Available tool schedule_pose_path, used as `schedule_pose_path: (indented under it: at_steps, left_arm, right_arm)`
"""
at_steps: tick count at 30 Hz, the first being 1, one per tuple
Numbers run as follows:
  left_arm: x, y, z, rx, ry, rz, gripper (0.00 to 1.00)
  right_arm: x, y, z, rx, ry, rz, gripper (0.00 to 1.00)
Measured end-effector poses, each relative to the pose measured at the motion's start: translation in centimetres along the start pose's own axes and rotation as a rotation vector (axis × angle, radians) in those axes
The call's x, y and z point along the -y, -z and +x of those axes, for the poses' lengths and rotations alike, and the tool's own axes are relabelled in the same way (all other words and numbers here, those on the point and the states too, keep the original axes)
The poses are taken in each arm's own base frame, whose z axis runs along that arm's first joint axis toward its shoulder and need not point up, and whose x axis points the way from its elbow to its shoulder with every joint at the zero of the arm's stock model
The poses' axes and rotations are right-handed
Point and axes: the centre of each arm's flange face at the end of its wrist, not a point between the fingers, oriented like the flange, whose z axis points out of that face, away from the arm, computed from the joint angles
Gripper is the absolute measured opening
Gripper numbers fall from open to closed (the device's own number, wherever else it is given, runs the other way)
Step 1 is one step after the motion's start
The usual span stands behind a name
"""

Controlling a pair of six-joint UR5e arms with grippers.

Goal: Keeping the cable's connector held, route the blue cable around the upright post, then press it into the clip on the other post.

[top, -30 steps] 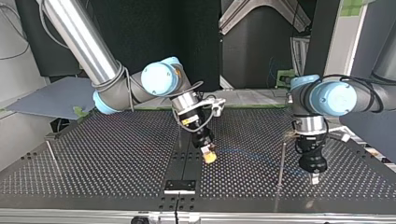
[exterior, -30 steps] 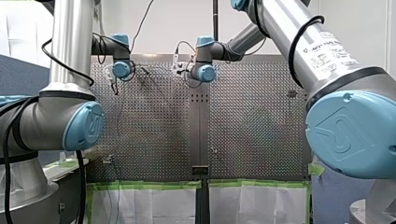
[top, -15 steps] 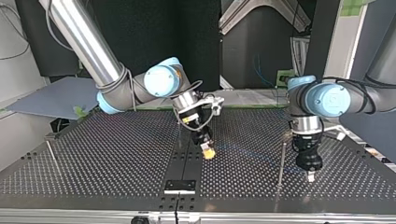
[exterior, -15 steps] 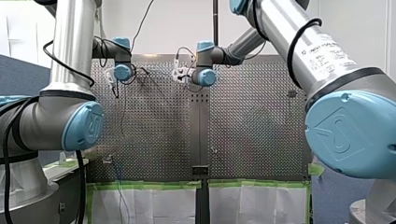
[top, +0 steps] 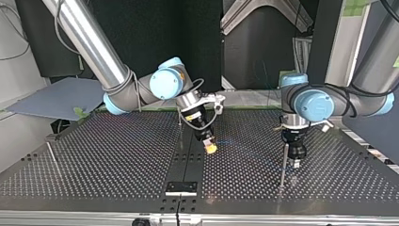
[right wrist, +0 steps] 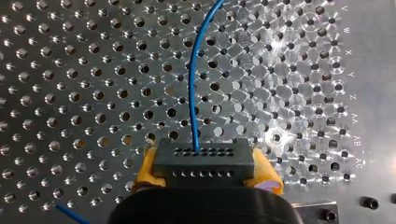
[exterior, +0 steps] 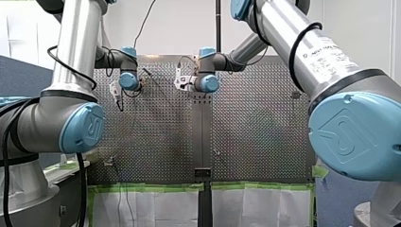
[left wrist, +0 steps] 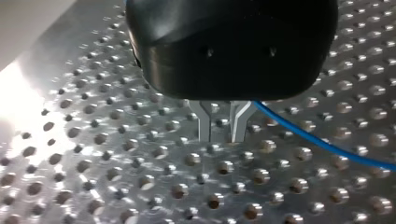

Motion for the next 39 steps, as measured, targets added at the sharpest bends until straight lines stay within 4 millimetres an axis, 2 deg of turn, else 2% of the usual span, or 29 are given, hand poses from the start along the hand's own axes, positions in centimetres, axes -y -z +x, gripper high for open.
schedule_pose_path:
  at_steps: [2, 3, 4, 5, 6, 7, 17, 24, 35, 39]
  left_arm:
    - [0.1, 0.1, 0.2, -0.006, -0.001, -0.002, 0.61]
    - [0.2, 0.2, 0.3, -0.011, -0.001, -0.004, 0.61]
    - [0.2, 0.2, 0.3, -0.014, -0.001, -0.005, 0.82]
    - [0.2, 0.3, 0.3, -0.017, -0.001, -0.006, 0.93]
    - [0.2, 0.3, 0.4, -0.021, 0.000, -0.008, 0.93]
    - [0.2, 0.3, 0.4, -0.023, 0.000, -0.009, 1.00]
    - [0.2, 0.4, 0.4, -0.023, 0.007, -0.013, 1.00]
    - [0.3, 0.2, 0.4, -0.014, 0.002, 0.000, 1.00]
    - [-0.1, 0.1, 0.4, -0.032, 0.003, 0.012, 1.00]
    - [-0.2, 0.5, 0.7, -0.068, 0.011, 0.009, 1.00]
  right_arm:
    - [0.0, 0.0, -0.2, 0.003, 0.000, 0.000, 0.00]
    - [0.0, 0.0, -0.4, 0.006, 0.000, -0.001, 0.00]
    - [-0.1, 0.1, -0.5, 0.009, 0.001, -0.001, 0.00]
    - [-0.1, 0.1, -0.7, 0.012, 0.002, -0.002, 0.00]
    - [-0.2, 0.2, -0.9, 0.016, 0.004, -0.003, 0.00]
    - [-0.2, 0.3, -1.1, 0.020, 0.006, -0.005, 0.00]
    - [-0.9, 0.6, -3.0, 0.052, 0.013, -0.015, 0.00]
    - [-1.3, 0.9, -6.3, 0.100, 0.014, -0.027, 0.00]
    - [-3.4, 1.8, -9.7, 0.155, 0.015, -0.077, 0.00]
    - [-3.9, 2.1, -11.7, 0.185, 0.015, -0.094, 0.00]
